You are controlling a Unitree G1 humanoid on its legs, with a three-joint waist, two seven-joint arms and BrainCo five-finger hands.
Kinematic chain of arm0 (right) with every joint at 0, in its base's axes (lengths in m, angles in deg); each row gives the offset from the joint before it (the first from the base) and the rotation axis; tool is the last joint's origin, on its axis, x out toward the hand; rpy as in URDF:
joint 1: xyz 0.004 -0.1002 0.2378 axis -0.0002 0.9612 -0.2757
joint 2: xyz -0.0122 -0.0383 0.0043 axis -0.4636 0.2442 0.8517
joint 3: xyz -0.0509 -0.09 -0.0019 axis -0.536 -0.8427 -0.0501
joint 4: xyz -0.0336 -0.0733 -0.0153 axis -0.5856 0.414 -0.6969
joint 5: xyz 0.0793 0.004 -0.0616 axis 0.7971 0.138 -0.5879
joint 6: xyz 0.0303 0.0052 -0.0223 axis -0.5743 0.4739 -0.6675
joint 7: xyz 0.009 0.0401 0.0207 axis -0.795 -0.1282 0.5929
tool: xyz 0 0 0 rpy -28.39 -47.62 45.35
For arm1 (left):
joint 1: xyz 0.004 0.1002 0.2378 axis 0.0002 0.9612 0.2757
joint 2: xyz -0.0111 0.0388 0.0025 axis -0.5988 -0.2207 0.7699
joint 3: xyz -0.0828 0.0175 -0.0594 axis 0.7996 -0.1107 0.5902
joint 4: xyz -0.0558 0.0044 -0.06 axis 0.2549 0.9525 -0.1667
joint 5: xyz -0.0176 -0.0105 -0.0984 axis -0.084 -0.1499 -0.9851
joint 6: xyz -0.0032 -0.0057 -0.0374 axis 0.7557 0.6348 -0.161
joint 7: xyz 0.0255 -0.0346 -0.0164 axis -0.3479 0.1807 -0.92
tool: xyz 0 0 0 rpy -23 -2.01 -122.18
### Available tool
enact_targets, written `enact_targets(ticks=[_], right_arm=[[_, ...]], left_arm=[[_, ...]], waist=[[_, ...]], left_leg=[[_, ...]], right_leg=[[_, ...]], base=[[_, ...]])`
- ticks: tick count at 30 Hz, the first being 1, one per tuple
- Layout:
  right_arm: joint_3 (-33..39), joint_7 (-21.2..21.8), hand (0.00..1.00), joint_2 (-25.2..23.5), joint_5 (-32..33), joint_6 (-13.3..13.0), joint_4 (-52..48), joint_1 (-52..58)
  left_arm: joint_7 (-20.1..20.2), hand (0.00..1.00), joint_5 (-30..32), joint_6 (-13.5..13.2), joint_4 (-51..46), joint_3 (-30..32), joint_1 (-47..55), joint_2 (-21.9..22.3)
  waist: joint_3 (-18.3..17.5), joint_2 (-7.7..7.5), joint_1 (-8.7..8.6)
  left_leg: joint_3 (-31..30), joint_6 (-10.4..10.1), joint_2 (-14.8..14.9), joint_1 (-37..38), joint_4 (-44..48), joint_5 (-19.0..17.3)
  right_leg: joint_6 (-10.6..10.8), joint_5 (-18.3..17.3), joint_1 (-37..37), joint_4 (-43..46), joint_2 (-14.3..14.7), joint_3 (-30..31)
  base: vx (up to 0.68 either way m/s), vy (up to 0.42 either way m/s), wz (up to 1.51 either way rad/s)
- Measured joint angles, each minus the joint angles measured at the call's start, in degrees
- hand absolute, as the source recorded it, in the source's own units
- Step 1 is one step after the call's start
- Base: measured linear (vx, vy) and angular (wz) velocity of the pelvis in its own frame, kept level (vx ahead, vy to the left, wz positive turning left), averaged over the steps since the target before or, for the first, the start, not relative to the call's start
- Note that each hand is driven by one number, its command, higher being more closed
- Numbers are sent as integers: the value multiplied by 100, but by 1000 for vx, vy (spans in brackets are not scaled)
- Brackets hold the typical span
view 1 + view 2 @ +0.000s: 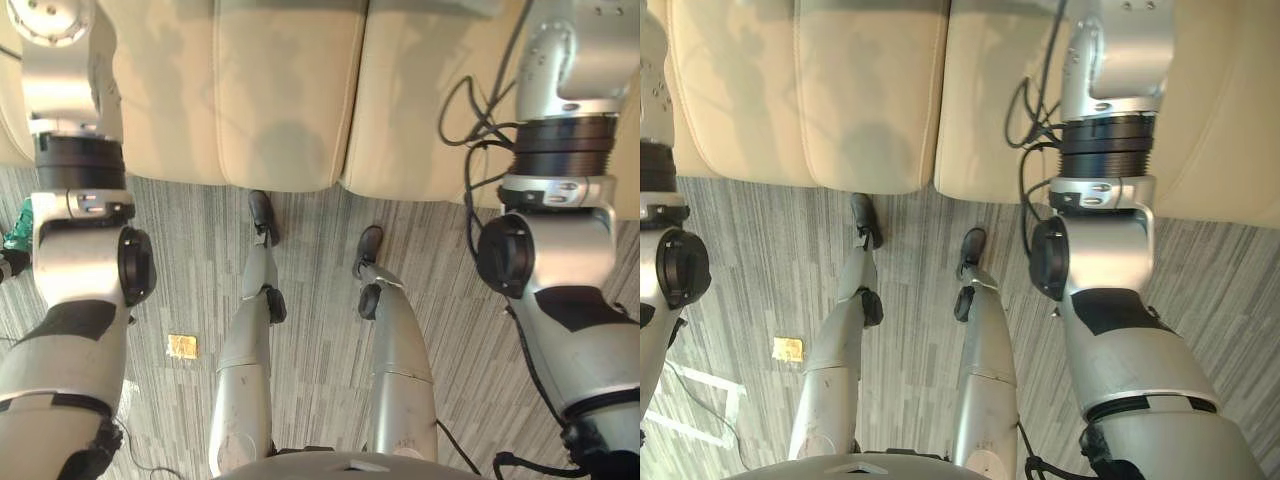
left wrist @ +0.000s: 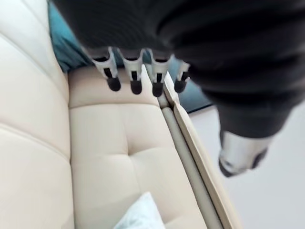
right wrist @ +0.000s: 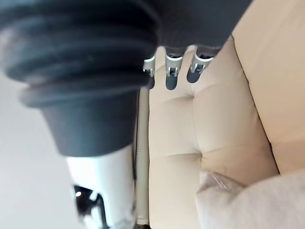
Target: Pick up cushions and gather them together orderly.
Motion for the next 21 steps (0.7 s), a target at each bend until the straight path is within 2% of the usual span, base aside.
enact_targets(ticks=[3,4,5,6,7,10,12,14,16,17,18,19,21], right_arm=[[24,45,0,367,208,-12,-80,340],[67,109,0,519,351,-12,-396,794],[125,170,0,545,387,-15,-766,1231],[160,210,0,545,391,-18,-971,1474],[297,335,0,547,391,-27,-1642,2370],[493,653,0,507,365,-38,-2339,3935],[509,964,0,319,309,-53,-2918,5269],[577,1422,0,-203,124,-183,-3270,6564],[581,1750,0,-609,92,-183,-3269,7404],[586,1868,0,-792,92,-182,-3254,7711],[587,2064,0,-1188,89,-181,-3146,8249],[590,2136,0,-1325,82,-182,-3117,8402],[543,2413,0,-1848,-112,-188,-2574,9016]], left_arm=[[59,0,-292,-13,-128,312,596,-84],[62,0,-504,-52,-425,586,1175,-83],[69,0,-623,-102,-653,784,1651,-73],[74,0,-683,-126,-764,862,1894,-69],[117,0,-829,-183,-1226,1081,2711,30],[243,0,-945,-310,-1859,1270,4081,405],[403,0,-959,-431,-2218,1374,5389,853],[743,0,-997,-441,-2284,1404,6619,1492],[1008,0,-1006,-427,-2206,1353,7331,1992],[1121,0,-1006,-423,-2087,1328,7564,2145],[1302,0,-1000,-402,-1728,1282,7967,2397],[1364,0,-997,-390,-1593,1274,8085,2476],[1634,0,-944,-312,-799,1145,8559,2701]], waist=[[-3,-4,-48],[-3,-4,-67],[-3,-4,-100],[-3,-4,-127],[-4,-5,-162],[-4,-6,-163],[-28,-23,-183],[-275,-55,-203],[-437,-57,-224],[-518,-60,-229],[-677,-94,-231],[-721,-98,-232],[-1059,-197,-237]], left_leg=[[-4,-2,2,160,31,-4],[12,19,9,338,14,-304],[41,262,-8,448,16,-416],[49,276,-23,500,15,-430],[44,297,-36,670,17,-442],[-1,383,-43,1081,13,-454],[-35,384,-40,1548,6,-573],[-53,408,-40,1917,2,-722],[-87,397,-39,2252,2,-805],[-95,409,-39,2390,2,-848],[-82,396,-41,2719,0,-952],[-65,400,-40,2852,-2,-982],[28,413,-28,3364,-13,-1120]], right_leg=[[-1,0,193,-14,-2,-11],[-3,-36,310,36,4,-2],[15,-85,384,111,-3,33],[21,-102,431,119,-16,37],[14,-131,631,85,-26,14],[13,-218,1113,18,-35,-66],[5,-312,1646,-72,-30,-137],[25,-405,2077,-197,-25,-183],[40,-431,2508,-354,-16,-260],[47,-436,2684,-426,-11,-282],[67,-443,3086,-606,6,-303],[82,-437,3241,-681,16,-305],[135,-392,3819,-1034,76,-247]], base=[[-53,-108,0],[-36,-88,-7],[-25,-83,-5],[1,-94,2],[9,-63,7],[28,-97,10],[40,-128,8],[50,-130,5],[86,-103,7],[135,-104,1],[101,-58,-4],[152,-80,-11],[119,-46,-22]])
